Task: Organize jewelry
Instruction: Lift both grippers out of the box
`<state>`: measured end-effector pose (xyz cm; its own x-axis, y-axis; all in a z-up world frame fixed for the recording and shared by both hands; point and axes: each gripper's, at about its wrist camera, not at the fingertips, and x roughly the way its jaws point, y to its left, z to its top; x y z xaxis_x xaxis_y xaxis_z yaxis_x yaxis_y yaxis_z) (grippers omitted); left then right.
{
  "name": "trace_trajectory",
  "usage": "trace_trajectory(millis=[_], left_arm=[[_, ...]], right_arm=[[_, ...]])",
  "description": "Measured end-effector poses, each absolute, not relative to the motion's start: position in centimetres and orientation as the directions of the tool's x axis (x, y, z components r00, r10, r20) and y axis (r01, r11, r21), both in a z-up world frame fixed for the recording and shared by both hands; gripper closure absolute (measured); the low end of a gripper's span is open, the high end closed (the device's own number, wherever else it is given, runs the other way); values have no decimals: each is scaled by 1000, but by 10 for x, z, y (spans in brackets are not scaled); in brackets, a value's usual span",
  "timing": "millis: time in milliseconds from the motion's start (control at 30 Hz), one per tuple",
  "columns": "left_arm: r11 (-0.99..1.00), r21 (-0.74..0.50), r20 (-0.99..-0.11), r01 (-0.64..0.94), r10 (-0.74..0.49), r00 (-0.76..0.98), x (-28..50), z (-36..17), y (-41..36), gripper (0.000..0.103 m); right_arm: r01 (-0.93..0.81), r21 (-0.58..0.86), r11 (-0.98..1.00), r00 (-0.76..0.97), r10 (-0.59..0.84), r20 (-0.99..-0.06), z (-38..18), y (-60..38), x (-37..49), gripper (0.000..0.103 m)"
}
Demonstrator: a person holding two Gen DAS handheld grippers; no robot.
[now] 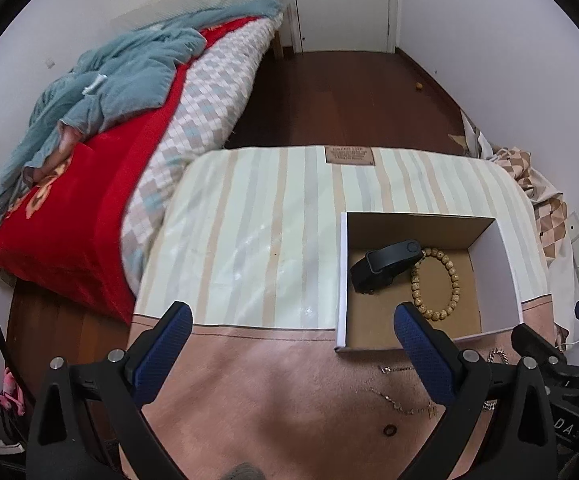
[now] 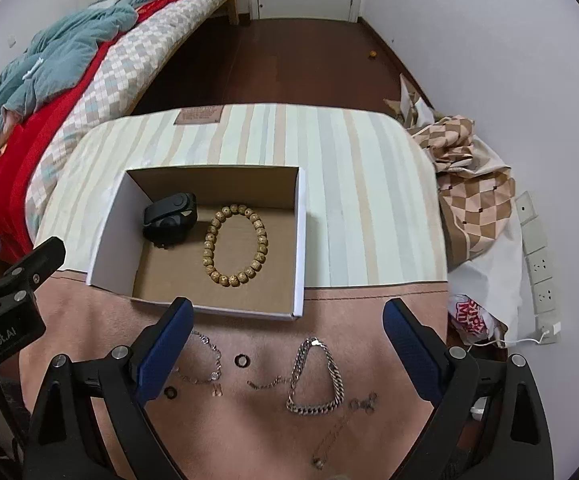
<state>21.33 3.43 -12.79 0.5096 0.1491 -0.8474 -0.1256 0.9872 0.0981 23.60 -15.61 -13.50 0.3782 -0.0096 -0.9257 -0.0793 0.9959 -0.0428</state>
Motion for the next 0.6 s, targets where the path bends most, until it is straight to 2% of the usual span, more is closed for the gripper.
trace_trajectory(millis=[600], left_arm=[[991, 75, -784, -108, 126, 608, 139, -71, 21, 0]], right_arm=[[-56, -48, 997, 533, -11, -846, -50, -159, 157, 6]])
